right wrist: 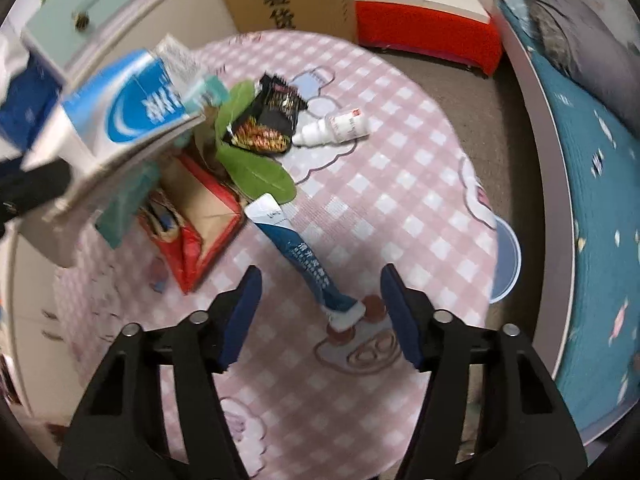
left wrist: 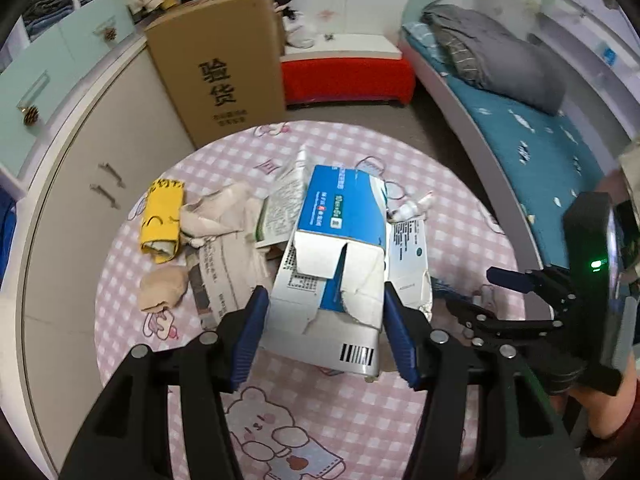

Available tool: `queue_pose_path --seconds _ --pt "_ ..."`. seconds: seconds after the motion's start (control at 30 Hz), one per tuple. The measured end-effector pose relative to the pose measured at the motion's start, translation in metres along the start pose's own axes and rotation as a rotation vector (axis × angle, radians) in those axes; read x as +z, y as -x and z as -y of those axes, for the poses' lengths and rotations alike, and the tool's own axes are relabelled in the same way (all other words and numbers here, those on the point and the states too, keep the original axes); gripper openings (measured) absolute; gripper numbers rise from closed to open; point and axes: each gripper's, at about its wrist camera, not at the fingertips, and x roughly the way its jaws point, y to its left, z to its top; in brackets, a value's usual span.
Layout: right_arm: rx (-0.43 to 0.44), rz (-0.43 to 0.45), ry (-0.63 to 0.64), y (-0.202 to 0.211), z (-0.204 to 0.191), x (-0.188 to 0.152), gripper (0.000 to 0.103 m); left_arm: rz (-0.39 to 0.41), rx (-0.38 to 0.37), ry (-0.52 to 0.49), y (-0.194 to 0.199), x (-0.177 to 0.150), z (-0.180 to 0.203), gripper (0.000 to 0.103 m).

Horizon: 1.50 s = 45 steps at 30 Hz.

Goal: Collect trash
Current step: 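Grasp the blue-white box with the left gripper while the right grasps the blue toothpaste tube, then carry the blue box and toothpaste tube over the light-blue bin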

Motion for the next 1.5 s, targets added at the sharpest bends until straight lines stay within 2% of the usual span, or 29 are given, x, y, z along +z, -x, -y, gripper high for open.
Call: queue_pose_path --seconds 0.07,0.1,0.13,0.17,0.23,0.3,0.5,0.8,1.1,1.2,1.27,1.3,1.33,1.5 --pt "-0.010 -0.013 0.035 -0.010 -0.003 0.002 0.050 -0.006 0.010 0.007 0.000 -0.001 0.001 0.056" --pt "-0.012 -0.021 0.056 -0.015 -0.004 0.003 0.043 -0.007 0.014 0.013 0.000 -0.001 -0.002 0.056" --pt "-0.015 -0.036 0.085 -0.020 -0.007 0.002 0.032 -0.008 0.016 0.014 -0.001 0.000 -0.003 0.056" --pt "-0.017 -0.033 0.115 -0.022 -0.009 0.001 0.031 -0.007 0.020 0.014 0.000 -0.001 -0.002 0.056" --pt "0.012 -0.045 0.144 -0.021 -0.008 0.000 0.012 -0.006 0.025 0.017 0.002 -0.003 0.003 0.056" --pt "0.078 -0.054 0.109 -0.015 0.001 -0.002 0.012 -0.009 0.020 0.019 0.003 -0.001 0.009 0.056" --pt "0.163 -0.016 0.001 0.024 0.042 -0.005 0.012 0.029 -0.012 0.001 0.010 0.016 0.050 0.056" --pt "0.103 0.065 -0.120 0.086 0.155 0.002 0.012 0.036 -0.094 -0.049 -0.004 0.059 0.149 0.056" --pt "0.034 0.106 -0.215 0.116 0.263 0.003 0.012 0.016 -0.165 -0.120 -0.031 0.103 0.256 0.056" --pt "0.035 0.129 -0.241 0.120 0.288 0.006 0.014 0.005 -0.169 -0.135 -0.040 0.113 0.281 0.056" --pt "0.037 0.122 -0.257 0.117 0.298 0.009 0.035 -0.005 -0.171 -0.137 -0.044 0.118 0.292 0.056" --pt "0.021 0.133 -0.273 0.118 0.307 0.010 0.057 -0.010 -0.170 -0.140 -0.047 0.120 0.297 0.056" --pt "0.015 0.142 -0.280 0.120 0.310 0.012 0.060 -0.015 -0.167 -0.142 -0.049 0.123 0.301 0.056" --pt "0.027 0.159 -0.283 0.126 0.331 0.017 0.060 -0.038 -0.157 -0.156 -0.058 0.129 0.319 0.056"
